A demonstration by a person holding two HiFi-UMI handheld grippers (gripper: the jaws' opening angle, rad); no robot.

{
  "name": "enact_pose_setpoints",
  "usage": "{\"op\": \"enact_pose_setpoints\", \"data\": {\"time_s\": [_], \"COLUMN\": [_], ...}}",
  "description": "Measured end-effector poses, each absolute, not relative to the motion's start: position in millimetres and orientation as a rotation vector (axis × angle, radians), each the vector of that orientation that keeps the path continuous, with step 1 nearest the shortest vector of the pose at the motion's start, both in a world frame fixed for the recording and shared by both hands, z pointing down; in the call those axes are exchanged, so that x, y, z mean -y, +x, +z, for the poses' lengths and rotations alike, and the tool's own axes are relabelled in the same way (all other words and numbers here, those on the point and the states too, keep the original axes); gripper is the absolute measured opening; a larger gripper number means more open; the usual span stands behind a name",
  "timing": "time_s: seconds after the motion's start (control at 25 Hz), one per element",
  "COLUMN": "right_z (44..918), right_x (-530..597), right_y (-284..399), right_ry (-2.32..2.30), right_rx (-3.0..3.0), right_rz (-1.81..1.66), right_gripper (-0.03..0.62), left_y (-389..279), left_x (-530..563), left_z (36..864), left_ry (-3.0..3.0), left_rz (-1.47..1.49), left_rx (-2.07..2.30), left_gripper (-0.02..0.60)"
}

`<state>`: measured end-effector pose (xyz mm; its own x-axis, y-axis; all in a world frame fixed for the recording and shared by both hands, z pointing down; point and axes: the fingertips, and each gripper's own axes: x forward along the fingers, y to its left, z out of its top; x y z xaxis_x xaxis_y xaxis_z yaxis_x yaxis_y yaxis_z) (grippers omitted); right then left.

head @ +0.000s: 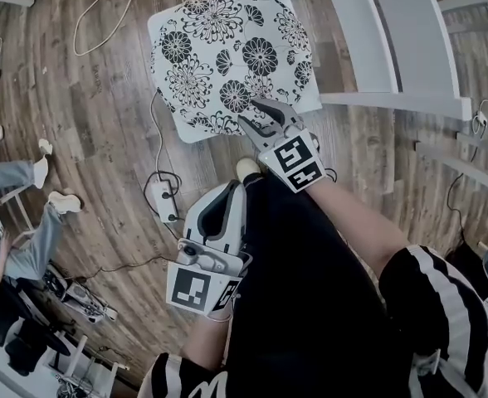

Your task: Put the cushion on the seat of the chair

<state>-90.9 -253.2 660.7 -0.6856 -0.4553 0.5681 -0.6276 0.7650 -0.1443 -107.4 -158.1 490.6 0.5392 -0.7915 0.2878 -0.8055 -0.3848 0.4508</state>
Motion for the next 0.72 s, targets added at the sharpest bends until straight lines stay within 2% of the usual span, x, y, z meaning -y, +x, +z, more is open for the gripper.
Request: {"op": "enact_pose_setpoints", "data": {"time_s": [0.08, 0.2, 0.36, 0.72], "right_z": [647.7, 622.2, 588.5, 515.6], "right_x": [252.8, 252.9, 251.4, 240.1], "right_y": [-87.6, -82.0, -75.6, -64.7], "right_ry": [0.835, 0.885, 0.947, 1.025], "right_rx": [2.462, 2.498, 2.547, 2.654], "right_rz": [0.443, 0.426, 0.403, 0.364], "right_gripper": [0.155, 0.099, 0.06, 0.035], "left_y": [-105.5, -103.3, -101.8, -97.1], "left_x": [158.4, 161.8, 169.9, 178.9], "left_z": [489.8, 487.0, 479.3, 466.2], "left_ry": [2.242, 2.259, 2.286, 2.32], "left_rz": [0.037, 0.045, 0.042, 0.036], "left_rx": [1.284, 1.277, 1.277, 1.273], "left_gripper": [0.003, 0.003, 0.003, 0.003]}}
